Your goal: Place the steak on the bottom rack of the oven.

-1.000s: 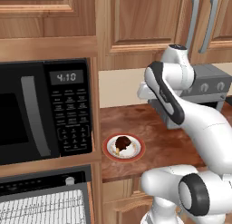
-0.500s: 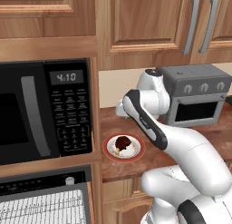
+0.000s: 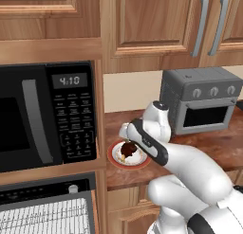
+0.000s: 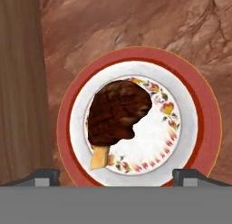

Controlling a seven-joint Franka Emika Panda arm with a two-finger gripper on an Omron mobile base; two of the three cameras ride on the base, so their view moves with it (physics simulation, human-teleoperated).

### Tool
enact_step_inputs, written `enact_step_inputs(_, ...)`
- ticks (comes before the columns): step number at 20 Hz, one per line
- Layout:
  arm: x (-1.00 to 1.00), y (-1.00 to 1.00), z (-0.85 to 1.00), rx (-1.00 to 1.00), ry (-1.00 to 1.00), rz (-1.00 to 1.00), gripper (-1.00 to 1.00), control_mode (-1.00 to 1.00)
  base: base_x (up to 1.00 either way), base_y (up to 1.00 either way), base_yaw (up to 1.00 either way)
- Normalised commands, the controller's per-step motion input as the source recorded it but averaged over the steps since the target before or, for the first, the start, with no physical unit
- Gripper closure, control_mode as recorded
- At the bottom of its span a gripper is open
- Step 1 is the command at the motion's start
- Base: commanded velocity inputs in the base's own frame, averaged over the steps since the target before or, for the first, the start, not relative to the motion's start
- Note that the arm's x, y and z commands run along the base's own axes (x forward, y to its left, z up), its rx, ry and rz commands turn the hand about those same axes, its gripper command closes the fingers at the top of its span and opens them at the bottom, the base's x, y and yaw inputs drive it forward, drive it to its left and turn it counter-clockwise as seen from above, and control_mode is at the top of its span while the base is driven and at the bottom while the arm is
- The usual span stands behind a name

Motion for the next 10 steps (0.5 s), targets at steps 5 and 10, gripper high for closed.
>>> enact_step_inputs(5,0.34,0.0,-0.48,0.0,0.16,-0.05,-1.0,-1.0,0.0,0.0,0.0)
enact_step_inputs(10,0.33,0.02,-0.16,0.0,0.15,-0.01,-1.0,-1.0,0.0,0.0,0.0)
